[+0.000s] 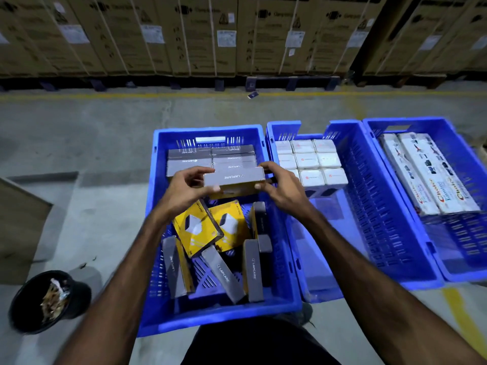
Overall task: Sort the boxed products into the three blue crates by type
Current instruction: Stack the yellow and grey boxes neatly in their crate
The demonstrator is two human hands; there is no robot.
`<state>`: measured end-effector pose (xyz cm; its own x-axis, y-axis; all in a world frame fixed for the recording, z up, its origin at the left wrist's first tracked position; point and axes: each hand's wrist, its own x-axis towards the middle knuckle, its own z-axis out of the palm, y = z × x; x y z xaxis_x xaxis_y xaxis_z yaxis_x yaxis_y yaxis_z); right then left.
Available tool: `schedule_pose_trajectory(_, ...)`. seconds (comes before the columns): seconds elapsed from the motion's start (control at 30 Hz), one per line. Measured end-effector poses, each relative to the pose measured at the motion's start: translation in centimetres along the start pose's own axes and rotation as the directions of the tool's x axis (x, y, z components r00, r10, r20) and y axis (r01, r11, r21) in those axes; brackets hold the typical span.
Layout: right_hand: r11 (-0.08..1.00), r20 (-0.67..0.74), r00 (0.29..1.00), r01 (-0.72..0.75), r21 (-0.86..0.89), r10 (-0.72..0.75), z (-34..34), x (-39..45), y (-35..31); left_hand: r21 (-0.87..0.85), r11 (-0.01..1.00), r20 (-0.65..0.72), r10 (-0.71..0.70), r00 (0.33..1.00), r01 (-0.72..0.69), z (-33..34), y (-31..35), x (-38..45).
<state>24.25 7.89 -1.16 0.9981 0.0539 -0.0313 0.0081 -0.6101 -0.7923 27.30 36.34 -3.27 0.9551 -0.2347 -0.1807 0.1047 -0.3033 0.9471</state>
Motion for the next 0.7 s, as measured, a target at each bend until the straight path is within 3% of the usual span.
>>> schedule_pose_trajectory(0.13, 0.999, 0.007, 0.999, 0.041, 0.003, -0.041, 0.8, 0.9, 0.5, 0.334, 0.936, -0.145, 0.168, 0.975, -0.112, 2.0, 0.2, 0.1)
schedule_pose_trajectory(0.2, 0.998, -0.065, 0.996, 0.057, -0.011, -0.058, 1.0, 1.0, 1.2, 0.395, 0.910, -0.160, 0.203, 0.966, -0.126, 2.2, -0.6, 0.9)
schedule_pose_trajectory(0.33, 0.976, -0.262, 0.961, 0.035, -0.213, -0.092, 1.6, -0.6, 2.5, 0.530, 0.841, -0.133, 0.212, 0.968, -0.112, 3.0, -2.2, 2.8)
schedule_pose_trajectory(0.43, 0.966, -0.305, 0.947, 0.020, -0.257, -0.101, 2.6, -1.9, 3.1, 0.557, 0.825, -0.130, 0.201, 0.971, -0.096, 4.9, -2.7, 3.9)
schedule_pose_trajectory(0.7, 0.970, -0.310, 0.947, 0.010, -0.244, -0.088, 3.5, -2.2, 4.0, 0.526, 0.850, -0.287, 0.192, 0.939, -0.013, 7.2, -3.5, 4.6)
